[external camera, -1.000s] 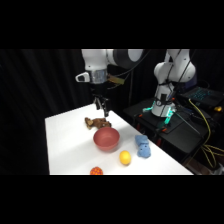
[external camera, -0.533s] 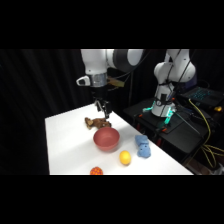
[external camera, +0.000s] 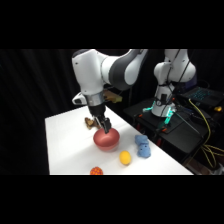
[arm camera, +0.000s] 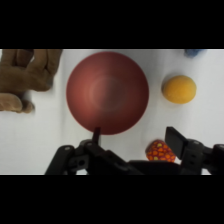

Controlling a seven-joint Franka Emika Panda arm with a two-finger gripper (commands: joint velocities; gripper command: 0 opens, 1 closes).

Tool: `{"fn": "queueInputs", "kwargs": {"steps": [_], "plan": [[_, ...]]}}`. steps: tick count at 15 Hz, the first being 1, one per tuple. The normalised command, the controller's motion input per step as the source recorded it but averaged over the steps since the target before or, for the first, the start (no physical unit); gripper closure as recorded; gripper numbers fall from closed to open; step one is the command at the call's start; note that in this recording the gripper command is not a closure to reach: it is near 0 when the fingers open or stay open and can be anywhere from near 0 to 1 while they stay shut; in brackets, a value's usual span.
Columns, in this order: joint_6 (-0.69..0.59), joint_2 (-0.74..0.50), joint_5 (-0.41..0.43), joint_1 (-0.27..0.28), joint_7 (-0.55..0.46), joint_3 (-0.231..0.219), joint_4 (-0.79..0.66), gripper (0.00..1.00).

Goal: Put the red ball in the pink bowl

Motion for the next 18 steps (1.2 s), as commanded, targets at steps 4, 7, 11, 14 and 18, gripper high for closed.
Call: {"fn": "queueInputs", "kwargs": {"steps": [4, 7, 11, 14, 18], "plan": [[-0.21, 0.60, -0.088, 0.068, -0.11, 0.055, 0.72, 0.00], [-0.28, 0.55, -0.056, 0.058, -0.16, 0.058, 0.72, 0.00], [-0.34, 0.47, -0.075, 0.085, -0.17, 0.050, 0.75, 0.00], [-0.38, 0.40, -0.095, 0.086, -0.17, 0.032, 0.78, 0.00], [-0.31, 0.40, -0.070, 0.021, -0.20, 0.029, 0.68, 0.00]]}}
